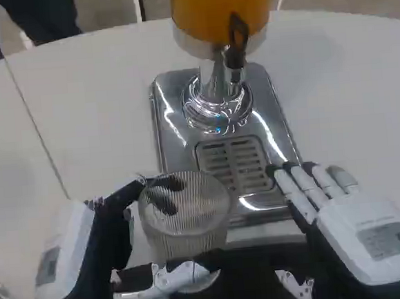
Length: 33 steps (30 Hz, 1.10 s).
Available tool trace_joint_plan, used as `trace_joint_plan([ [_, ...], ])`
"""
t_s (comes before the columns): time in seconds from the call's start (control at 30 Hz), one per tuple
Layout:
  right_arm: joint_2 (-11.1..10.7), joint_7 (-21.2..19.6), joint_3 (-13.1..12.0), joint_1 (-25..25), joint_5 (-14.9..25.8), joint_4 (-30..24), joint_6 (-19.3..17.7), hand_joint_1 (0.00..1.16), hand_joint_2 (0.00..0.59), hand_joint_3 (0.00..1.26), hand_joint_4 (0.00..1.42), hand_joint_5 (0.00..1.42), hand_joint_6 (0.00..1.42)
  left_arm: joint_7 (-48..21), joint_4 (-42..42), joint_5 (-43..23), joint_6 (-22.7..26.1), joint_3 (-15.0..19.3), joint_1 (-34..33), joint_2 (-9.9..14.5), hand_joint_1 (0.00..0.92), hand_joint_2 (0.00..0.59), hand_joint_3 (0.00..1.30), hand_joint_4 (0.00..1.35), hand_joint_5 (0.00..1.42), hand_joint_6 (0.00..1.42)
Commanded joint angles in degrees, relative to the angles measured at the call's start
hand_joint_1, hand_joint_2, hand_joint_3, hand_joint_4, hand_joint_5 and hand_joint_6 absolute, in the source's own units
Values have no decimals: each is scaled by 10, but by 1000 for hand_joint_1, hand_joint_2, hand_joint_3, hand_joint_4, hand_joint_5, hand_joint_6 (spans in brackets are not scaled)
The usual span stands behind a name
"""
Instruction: Grasp the cup under the faucet to collect the drink, then remove the cup.
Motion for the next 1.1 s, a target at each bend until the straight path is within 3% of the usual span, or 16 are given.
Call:
trace_joint_plan([
  [0.03, 2, 8, -4, 9, 3, -12, 7, 518, 516, 0, 0, 0, 15, -5, -10, -4, 2, -2, -1, -6, 624, 48, 1163, 1203, 1424, 1424],
  [0.33, 17, -1, -3, 26, -7, -17, 17, 523, 507, 0, 0, 0, 15, -1, 14, 6, 22, -6, -25, -14, 624, 48, 1162, 1203, 1424, 1424],
  [0.67, 21, -10, -3, 24, -15, 7, 25, 525, 505, 0, 0, 0, 15, 66, 165, 36, 43, -40, -172, -72, 624, 48, 1162, 1203, 1424, 1424],
  [0.87, 20, -3, -4, 30, -19, -1, 33, 526, 504, 0, 0, 0, 15, 113, 279, 43, 41, -61, -262, -94, 624, 48, 1162, 1203, 1424, 1424],
  [1.1, 16, 15, -14, 18, -18, -7, 42, 526, 504, 0, 0, 0, 15, 175, 415, 44, 21, -86, -352, -101, 624, 48, 1162, 1203, 1424, 1424],
])
